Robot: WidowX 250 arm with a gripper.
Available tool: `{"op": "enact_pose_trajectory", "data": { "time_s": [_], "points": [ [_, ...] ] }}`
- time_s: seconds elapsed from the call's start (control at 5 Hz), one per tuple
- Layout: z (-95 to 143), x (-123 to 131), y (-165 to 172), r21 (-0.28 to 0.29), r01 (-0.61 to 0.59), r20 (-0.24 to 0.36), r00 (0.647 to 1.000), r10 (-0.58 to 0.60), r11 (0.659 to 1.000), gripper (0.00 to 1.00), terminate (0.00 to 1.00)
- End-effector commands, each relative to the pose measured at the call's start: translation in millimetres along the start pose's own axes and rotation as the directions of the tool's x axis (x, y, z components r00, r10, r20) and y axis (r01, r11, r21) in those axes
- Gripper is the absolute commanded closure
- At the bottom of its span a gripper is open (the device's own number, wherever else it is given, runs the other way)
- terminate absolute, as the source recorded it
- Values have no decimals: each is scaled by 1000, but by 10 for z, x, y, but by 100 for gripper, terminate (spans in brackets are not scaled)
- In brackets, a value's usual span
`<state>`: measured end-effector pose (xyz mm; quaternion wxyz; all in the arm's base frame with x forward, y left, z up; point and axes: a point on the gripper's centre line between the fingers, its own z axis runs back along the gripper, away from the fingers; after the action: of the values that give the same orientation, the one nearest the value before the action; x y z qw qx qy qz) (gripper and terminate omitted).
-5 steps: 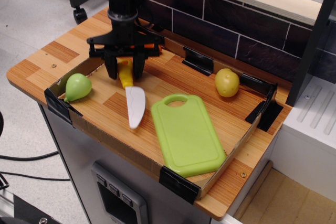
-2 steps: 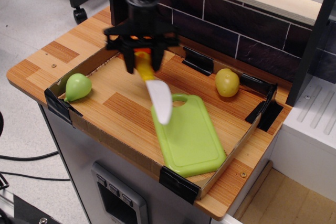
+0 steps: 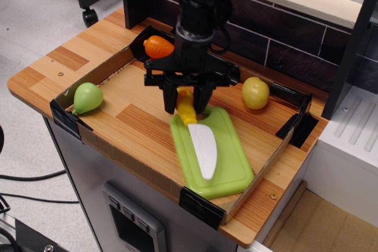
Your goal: Put knife on cutting board
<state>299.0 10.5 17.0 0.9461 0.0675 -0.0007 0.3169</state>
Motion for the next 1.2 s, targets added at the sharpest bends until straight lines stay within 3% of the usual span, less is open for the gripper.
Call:
{"op": "enact_pose_trajectory", "data": {
  "time_s": [0.0,0.2,0.4,0.6,0.8,1.0],
  "points": [
    [91,-71,-85,-13,29,102,994,-27,1000,0,0],
    [235,-69,-47,-31,24,151,988,-19,999,0,0],
    [512,23,-19,-90,-6,202,979,24,996,0,0],
    [785,190,12,-95,-100,264,957,122,990,0,0],
    [1034,424,94,-101,-170,288,938,192,980,0,0],
    [1165,694,271,-110,-326,328,880,344,939,0,0]
  ]
}}
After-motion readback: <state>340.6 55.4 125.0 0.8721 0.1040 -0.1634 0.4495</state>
